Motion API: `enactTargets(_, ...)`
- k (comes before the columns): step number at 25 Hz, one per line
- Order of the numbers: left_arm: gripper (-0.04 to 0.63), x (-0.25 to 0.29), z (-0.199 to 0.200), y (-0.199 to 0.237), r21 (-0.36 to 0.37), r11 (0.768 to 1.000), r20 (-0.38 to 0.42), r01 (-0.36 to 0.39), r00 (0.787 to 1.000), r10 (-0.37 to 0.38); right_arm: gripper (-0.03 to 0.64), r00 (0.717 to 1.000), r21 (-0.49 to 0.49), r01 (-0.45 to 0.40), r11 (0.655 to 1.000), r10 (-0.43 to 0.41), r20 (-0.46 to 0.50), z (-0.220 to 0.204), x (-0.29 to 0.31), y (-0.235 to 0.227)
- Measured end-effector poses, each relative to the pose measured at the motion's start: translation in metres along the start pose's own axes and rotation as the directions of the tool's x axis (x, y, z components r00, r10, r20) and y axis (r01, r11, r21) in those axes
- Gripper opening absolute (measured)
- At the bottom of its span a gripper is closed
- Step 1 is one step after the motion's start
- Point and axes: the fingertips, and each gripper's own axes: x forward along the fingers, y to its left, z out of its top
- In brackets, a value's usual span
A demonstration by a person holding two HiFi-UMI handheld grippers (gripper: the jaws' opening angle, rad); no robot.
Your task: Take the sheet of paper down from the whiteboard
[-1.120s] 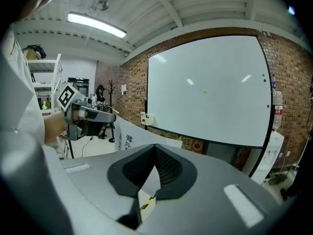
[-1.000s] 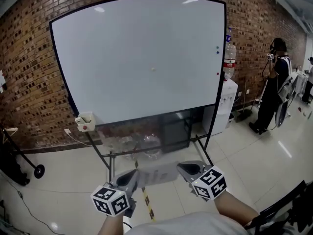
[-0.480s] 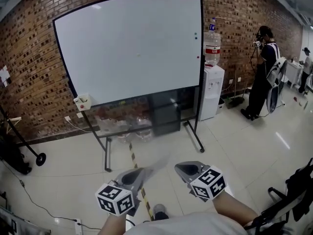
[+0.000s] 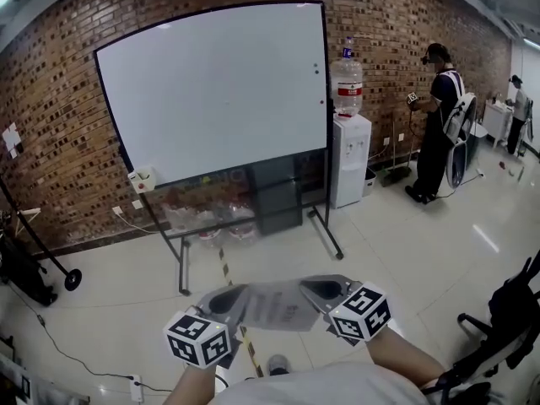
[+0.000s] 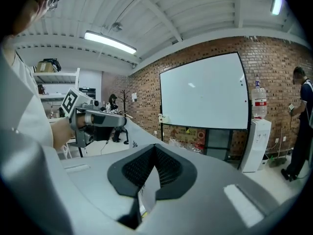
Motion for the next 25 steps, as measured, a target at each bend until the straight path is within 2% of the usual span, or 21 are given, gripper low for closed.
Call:
enactTargets(13, 0.002, -0.002, 0.009, -0.02, 0.02, 0.999, -0.006, 0.039, 0.999, -0.039, 0.0, 0.999, -0.014, 0.044, 0.999, -0.044, -0.005, 0.002, -0.023, 0.001)
enactTargets(25, 0.002, -0.002, 0.01, -0.01, 0.018, 0.999, -0.005, 0.04, 0.999, -0.04, 0.0, 0.999, -0.017, 0.047, 0.999, -0.047, -0.007, 0.004, -0.015, 0.001)
